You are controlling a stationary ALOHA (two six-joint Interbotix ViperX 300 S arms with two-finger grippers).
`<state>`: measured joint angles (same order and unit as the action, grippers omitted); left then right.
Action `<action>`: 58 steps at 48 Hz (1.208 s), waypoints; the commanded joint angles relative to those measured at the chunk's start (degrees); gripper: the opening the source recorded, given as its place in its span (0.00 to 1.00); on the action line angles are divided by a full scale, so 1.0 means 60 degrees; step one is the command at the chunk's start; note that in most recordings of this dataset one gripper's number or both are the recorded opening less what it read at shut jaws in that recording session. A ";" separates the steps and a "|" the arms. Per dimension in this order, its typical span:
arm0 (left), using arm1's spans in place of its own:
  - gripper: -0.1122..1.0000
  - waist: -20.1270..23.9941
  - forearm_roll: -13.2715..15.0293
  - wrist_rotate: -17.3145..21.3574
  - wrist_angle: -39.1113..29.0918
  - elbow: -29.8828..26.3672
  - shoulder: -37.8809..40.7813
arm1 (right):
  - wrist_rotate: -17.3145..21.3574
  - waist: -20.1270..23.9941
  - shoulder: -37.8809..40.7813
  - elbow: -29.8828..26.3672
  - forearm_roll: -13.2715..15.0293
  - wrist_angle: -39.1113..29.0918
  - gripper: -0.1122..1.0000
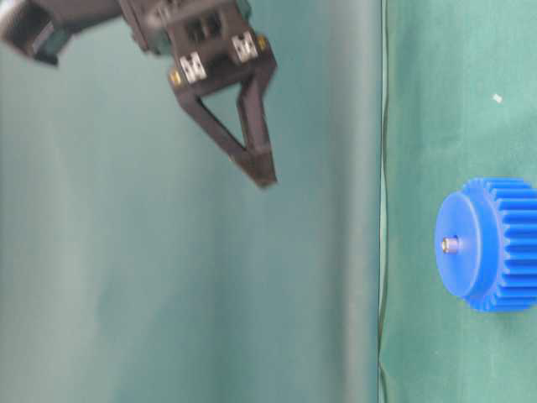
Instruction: Insert the shaft into the center hole of the gear.
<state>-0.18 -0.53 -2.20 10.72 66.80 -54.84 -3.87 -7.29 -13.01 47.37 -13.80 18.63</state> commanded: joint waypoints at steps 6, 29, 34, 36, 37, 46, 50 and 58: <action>0.12 0.0029 -0.0015 -0.0015 0.0044 -0.0205 0.0059 | 0.0000 0.0015 -0.1348 0.0864 0.0000 0.0234 0.85; 0.12 0.0015 -0.0029 -0.0015 0.0059 -0.0190 0.0059 | 0.0015 0.0000 -0.3560 0.2300 -0.0015 0.0176 0.85; 0.12 0.0029 -0.0015 -0.0015 0.0059 -0.0205 0.0059 | 0.0029 0.0000 -0.3560 0.2329 -0.0015 0.0176 0.85; 0.12 0.0029 -0.0029 -0.0015 0.0059 -0.0205 0.0059 | 0.0029 0.0015 -0.3545 0.2314 -0.0015 0.0176 0.85; 0.12 0.0029 -0.0029 -0.0015 0.0059 -0.0205 0.0059 | 0.0029 0.0015 -0.3545 0.2314 -0.0029 0.0176 0.85; 0.12 0.0015 -0.0015 -0.0015 0.0059 -0.0205 0.0059 | 0.0029 0.0000 -0.3545 0.2314 -0.0015 0.0176 0.85; 0.12 0.0029 -0.0015 -0.0015 0.0044 -0.0205 0.0059 | 0.0029 0.0015 -0.3530 0.2314 -0.0029 0.0176 0.85; 0.12 0.0029 -0.0015 -0.0015 0.0059 -0.0205 0.0059 | 0.0029 0.0000 -0.3545 0.2314 -0.0015 0.0176 0.85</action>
<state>-0.26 -0.53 -2.20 10.72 66.80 -54.84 -3.69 -7.29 -34.19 61.88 -13.89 19.42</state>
